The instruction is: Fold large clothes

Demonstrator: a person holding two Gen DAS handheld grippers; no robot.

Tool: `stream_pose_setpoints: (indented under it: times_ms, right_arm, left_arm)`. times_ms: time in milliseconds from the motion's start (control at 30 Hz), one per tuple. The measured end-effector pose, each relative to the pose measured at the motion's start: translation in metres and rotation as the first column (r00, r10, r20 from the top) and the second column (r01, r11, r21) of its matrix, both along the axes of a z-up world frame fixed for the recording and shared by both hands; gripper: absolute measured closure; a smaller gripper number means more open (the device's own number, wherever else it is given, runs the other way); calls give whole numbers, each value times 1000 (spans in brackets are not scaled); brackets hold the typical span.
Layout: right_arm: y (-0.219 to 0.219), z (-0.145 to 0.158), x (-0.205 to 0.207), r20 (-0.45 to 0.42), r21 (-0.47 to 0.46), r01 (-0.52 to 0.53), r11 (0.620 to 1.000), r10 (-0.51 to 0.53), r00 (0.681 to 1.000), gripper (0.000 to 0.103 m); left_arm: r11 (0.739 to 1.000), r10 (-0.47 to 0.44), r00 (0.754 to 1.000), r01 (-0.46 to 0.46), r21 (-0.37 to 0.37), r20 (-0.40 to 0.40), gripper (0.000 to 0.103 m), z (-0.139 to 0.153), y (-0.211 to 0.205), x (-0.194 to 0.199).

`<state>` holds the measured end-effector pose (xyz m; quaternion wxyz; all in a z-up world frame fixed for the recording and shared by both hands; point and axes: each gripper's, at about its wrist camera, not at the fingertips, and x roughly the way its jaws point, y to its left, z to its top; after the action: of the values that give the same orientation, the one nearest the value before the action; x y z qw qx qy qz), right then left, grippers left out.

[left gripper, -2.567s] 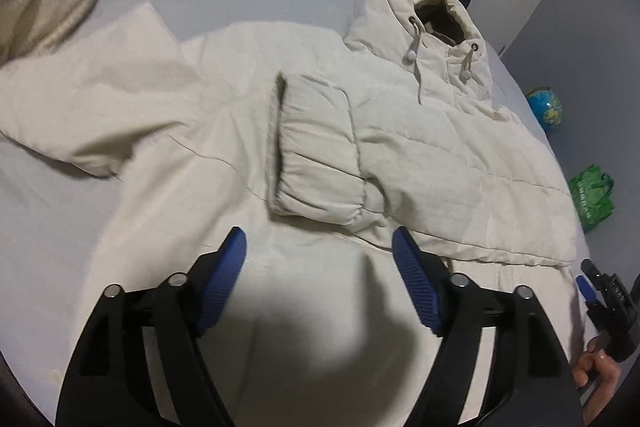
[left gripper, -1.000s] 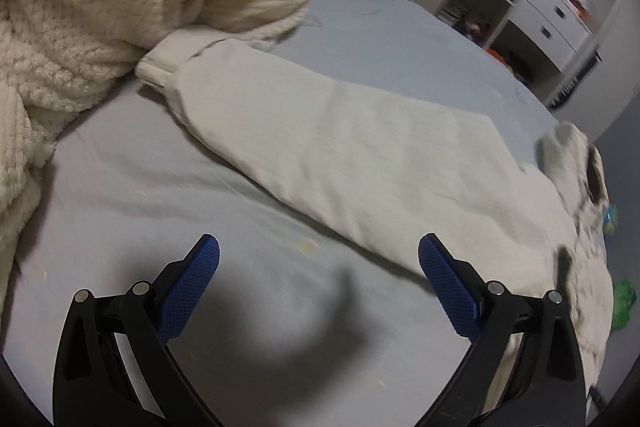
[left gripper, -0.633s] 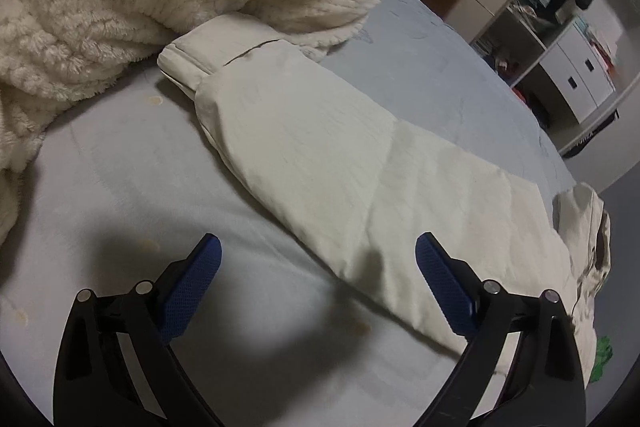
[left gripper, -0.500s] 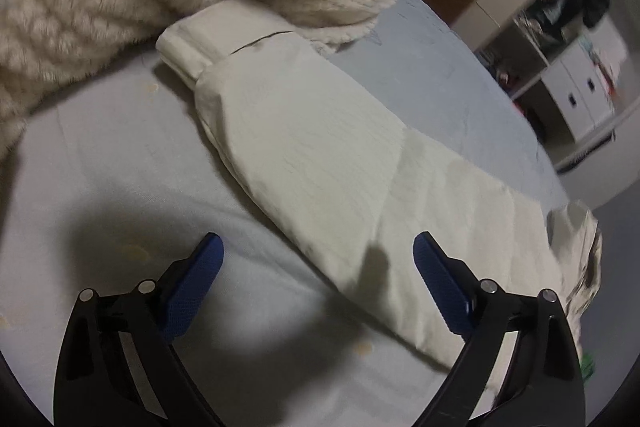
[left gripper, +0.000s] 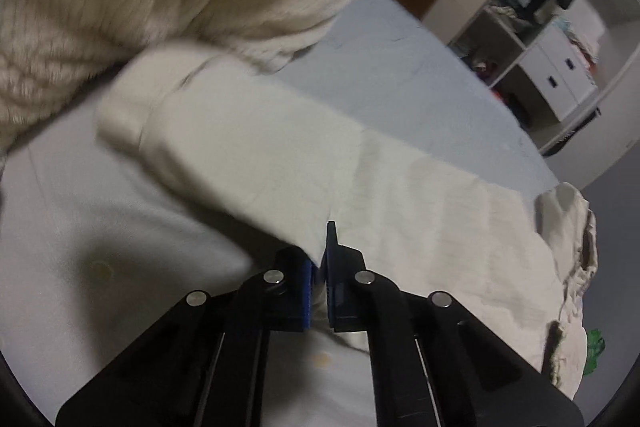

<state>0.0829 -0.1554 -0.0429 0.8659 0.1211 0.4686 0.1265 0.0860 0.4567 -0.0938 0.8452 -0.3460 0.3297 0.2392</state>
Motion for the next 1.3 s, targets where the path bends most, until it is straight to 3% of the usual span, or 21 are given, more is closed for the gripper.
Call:
stream_pose_setpoints:
  times_ms: [200,367,667,933,1300]
  right_arm:
    - [-5,5,-4,21,32,11,999,-11,1000,28]
    - [-12,9,-7,41,73,21,997,-24,999,28]
    - [-25,17,-15,74,151,46,988,-58,996,28]
    - [-31,21,-19,92,194,55,979,-74,993,28]
    - [-37,23,-22,101,226,60,972,-85,991,28]
  left_arm:
    - [993,-95,990,86,83,104,99,53,-41,4]
    - [969,-201,966,172,177,161,99,101,-91,17]
    - [925,-332,923,278,257,196,99,150,-189,33]
    - [876,-449,872,385,289,198,99,168,-267,55]
    - [801,-572,810,517,301,128,99,146,-354,93]
